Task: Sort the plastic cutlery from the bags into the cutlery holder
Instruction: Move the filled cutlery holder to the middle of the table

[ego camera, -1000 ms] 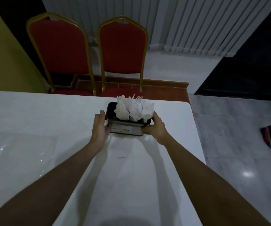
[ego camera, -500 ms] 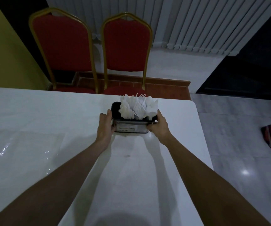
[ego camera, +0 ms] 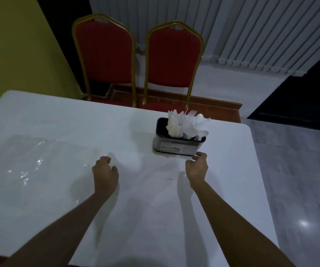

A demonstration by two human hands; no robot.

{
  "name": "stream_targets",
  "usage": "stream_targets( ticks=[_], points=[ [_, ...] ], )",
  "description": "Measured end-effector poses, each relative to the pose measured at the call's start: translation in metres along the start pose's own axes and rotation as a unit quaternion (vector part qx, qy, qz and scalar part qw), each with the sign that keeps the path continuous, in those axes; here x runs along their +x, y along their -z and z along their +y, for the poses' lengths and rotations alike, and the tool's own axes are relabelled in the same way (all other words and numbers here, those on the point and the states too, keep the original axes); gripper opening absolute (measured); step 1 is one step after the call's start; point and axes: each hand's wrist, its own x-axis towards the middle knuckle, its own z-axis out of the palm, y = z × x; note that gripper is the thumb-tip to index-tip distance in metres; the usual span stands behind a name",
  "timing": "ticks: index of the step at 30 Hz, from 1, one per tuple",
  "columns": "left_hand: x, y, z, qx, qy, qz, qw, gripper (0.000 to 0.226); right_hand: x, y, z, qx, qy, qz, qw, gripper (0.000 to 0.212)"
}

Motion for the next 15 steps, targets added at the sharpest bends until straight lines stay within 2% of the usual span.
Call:
stream_targets(
  ticks=[2,5,8,13,15],
  points=[
    [-0.010,0.018,-0.034,0.077,0.026,0.002,0.997,0.041,-0.019,-0.011,0.003,-0.019,0.025,-0.025,0.999,0.042],
    [-0.024,0.040,-0.067,0.153,0.080,-0.039,0.984,0.052,-0.045,-0.033,0.008,-0.049,0.071,-0.078,0.993,0.035],
    [-0.029,0.049,-0.091,0.190,0.074,-0.088,0.975,0.055,-0.071,-0.055,0.010,-0.077,0.114,-0.141,0.980,0.031],
    [-0.026,0.058,-0.110,0.159,-0.030,-0.078,0.984,0.015,-0.102,-0.081,0.012,-0.114,0.135,-0.233,0.956,0.028],
    [-0.022,0.064,-0.115,0.133,-0.006,-0.084,0.988,0.011,-0.112,-0.087,0.011,-0.114,0.129,-0.261,0.950,0.028]
  ],
)
